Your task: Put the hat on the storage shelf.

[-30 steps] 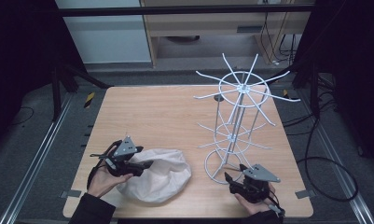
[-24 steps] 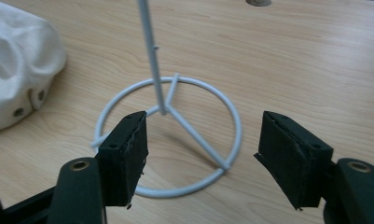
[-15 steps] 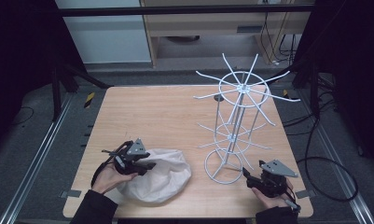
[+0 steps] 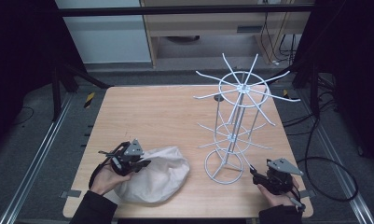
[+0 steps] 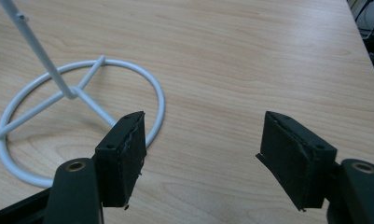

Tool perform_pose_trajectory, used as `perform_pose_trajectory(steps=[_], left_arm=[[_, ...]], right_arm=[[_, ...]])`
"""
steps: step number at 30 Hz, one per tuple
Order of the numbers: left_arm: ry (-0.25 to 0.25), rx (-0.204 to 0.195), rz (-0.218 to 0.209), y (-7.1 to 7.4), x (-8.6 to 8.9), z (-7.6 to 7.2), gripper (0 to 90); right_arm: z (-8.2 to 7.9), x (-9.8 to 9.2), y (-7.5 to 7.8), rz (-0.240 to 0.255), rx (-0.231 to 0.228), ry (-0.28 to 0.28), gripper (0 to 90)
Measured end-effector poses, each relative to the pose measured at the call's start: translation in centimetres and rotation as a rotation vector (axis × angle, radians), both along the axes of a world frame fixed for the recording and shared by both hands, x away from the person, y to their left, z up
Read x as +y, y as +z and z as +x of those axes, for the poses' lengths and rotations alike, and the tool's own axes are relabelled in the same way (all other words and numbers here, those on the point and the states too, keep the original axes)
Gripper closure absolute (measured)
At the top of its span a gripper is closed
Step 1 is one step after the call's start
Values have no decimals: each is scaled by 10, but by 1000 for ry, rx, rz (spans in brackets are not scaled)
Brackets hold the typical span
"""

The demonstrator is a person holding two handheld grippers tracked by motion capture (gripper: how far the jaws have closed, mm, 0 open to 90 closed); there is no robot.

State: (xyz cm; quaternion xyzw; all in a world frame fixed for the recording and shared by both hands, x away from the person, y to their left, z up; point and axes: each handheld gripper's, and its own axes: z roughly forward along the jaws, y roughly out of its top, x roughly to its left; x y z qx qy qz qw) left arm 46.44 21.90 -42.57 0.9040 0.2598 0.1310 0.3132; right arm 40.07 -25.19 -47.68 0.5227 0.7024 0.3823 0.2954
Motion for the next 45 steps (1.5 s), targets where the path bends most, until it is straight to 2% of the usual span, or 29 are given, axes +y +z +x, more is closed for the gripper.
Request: perform_pose_trajectory(steps=[4,5,6,9,11,12,13,14,15,17,18,20,21,22,23,24,27,29,30,31,32,34,36,37,39,42,45], left_arm=[[18,9,-51,9,4,-5,876],[18,9,-51,9,4,-5,876],[28,-1,-71,13,5,-8,876],[44,-12,-91,17,6,-10,876],[72,-33,-143,23,10,-13,876],[72,-33,-143,23,10,-13,877],[77,-44,-160,25,11,-14,877],[86,-73,-194,30,14,-17,876],[86,-73,-194,30,14,-17,877],[92,-106,-235,36,16,-21,876],[97,-136,-282,41,19,-25,876],[96,-160,-326,46,21,-29,876],[96,-160,-326,46,21,-29,876],[97,-185,-366,50,23,-33,877],[97,-185,-366,50,23,-33,876],[99,-207,-396,54,23,-36,876],[103,-230,-421,58,24,-39,876],[115,-262,-458,63,26,-44,876],[115,-262,-458,63,26,-44,877],[120,-275,-476,65,27,-45,877],[134,-293,-510,69,30,-48,876],[139,-306,-525,71,32,-49,876],[155,-336,-571,76,36,-54,876],[155,-336,-571,76,36,-54,877],[164,-365,-602,82,40,-59,876],[164,-393,-621,88,43,-64,876],[165,-407,-639,91,44,-67,876]], right_arm=[[2,-5,-2,4,2,-17,313],[2,-5,-2,4,2,-17,313],[3,-6,-3,13,5,-21,313],[3,-7,-3,17,8,-24,313],[4,-7,-4,14,8,-24,312],[4,-7,-4,14,9,-23,312],[4,-7,-4,14,9,-23,312],[4,-7,-4,11,9,-23,312],[4,-7,-4,11,9,-23,312],[4,-8,-4,13,5,-25,311],[4,-8,-4,14,4,-27,311],[4,-8,-4,12,4,-31,311],[4,-8,-4,12,5,-32,311],[4,-8,-4,11,4,-31,310],[4,-8,-4,11,4,-31,310],[4,-8,-4,13,5,-31,310],[4,-9,-4,13,5,-32,310],[4,-9,-4,14,5,-34,310],[4,-9,-4,14,5,-34,310],[4,-9,-4,15,5,-34,310],[4,-9,-4,15,4,-34,310],[4,-9,-4,14,4,-34,310],[5,-10,-4,11,0,-34,310],[5,-10,-4,11,0,-34,310],[5,-10,-4,12,0,-34,310],[5,-10,-4,14,-1,-35,310],[5,-10,-4,14,-2,-34,310]])
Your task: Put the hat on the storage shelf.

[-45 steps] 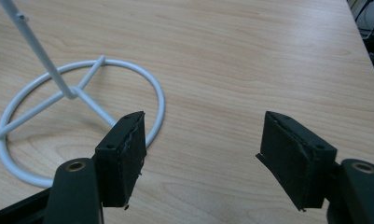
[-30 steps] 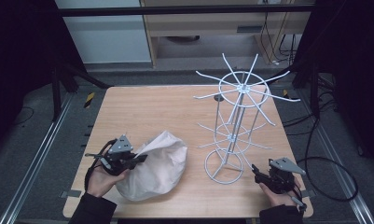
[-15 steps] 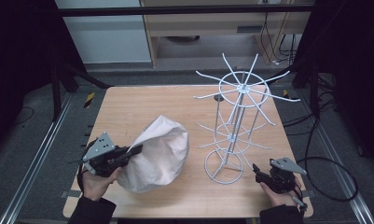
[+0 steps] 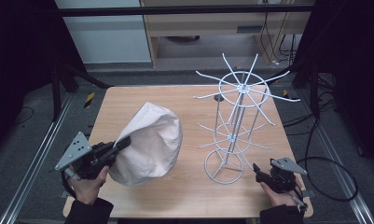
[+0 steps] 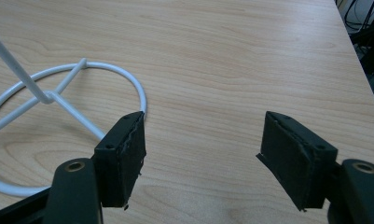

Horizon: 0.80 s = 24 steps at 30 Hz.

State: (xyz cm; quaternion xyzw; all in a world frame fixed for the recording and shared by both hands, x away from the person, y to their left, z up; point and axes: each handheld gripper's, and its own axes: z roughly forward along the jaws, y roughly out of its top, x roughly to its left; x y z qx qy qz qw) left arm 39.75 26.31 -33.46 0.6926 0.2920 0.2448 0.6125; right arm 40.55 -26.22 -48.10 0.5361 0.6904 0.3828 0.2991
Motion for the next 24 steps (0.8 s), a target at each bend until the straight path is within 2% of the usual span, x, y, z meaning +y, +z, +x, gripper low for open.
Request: perform_pose_trajectory(steps=[3,4,5,6,7,8,9,11,15,24], left_arm=[[7,-24,-39,6,2,-5,876],[7,-24,-39,6,2,-5,876],[8,-34,-62,9,2,-7,877],[8,-34,-62,9,2,-7,877],[12,-46,-84,11,2,-9,877],[12,-46,-84,11,2,-9,877],[14,-63,-103,14,2,-11,877],[16,-73,-107,16,3,-12,877],[16,-116,-160,25,6,-17,877],[-8,-141,-194,35,6,-21,877]], right_arm=[[0,0,0,2,-2,-1,310],[0,0,0,3,-2,0,310],[0,0,0,3,-3,0,310],[0,0,0,3,-3,0,310],[-1,1,0,6,-3,-1,310],[-1,1,0,6,-3,-1,310],[-1,1,0,5,-5,-1,309],[-1,1,0,6,-5,0,310],[-1,1,0,4,-6,-3,309],[-1,1,0,-1,-11,1,309]])
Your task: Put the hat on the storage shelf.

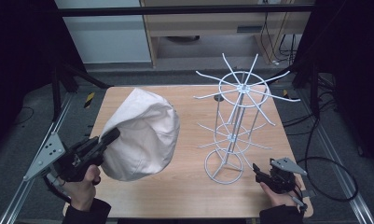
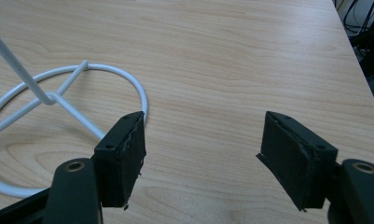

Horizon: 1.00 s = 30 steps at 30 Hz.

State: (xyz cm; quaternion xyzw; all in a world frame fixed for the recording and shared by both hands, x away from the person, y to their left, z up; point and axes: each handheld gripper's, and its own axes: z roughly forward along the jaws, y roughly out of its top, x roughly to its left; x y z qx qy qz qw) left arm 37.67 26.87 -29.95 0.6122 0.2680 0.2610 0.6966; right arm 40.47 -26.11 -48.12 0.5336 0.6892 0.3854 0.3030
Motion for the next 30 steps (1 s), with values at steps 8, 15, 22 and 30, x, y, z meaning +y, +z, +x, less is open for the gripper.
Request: perform_pose_trajectory(steps=[8,15,22,30], left_arm=[[-20,-37,-55,10,-5,-1,877],[-44,-70,-117,19,-11,-2,877],[-64,-98,-165,29,-16,-3,877],[-74,-132,-195,43,-21,-5,877]], right_arm=[[0,0,0,3,2,0,309],[0,0,0,3,3,0,309],[0,0,0,3,3,0,309],[0,0,-1,-2,4,0,308]])
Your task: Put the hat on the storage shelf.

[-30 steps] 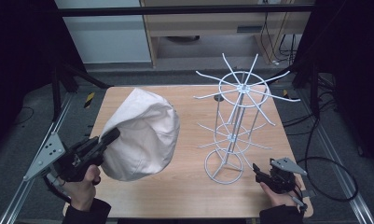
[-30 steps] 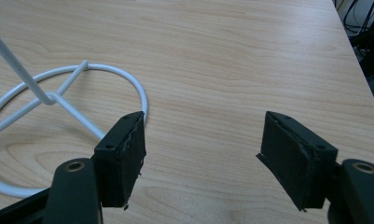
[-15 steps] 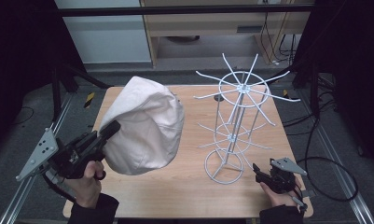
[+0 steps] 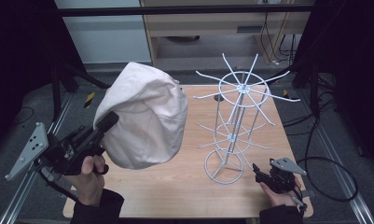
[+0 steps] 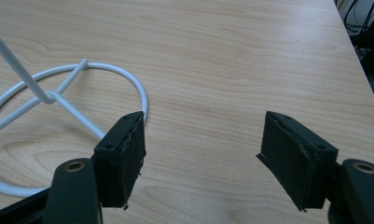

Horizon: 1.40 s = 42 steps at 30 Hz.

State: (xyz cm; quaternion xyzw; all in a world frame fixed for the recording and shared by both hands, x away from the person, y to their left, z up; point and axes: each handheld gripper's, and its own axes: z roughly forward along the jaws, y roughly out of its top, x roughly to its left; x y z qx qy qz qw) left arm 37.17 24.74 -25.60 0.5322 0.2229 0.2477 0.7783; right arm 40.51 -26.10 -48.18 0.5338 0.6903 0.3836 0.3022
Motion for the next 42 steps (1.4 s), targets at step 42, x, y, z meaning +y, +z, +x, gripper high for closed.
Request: perform_pose_trajectory(steps=[42], left_arm=[[-70,28,39,2,-65,22,877]], right_arm=[[0,2,1,14,1,15,306]])
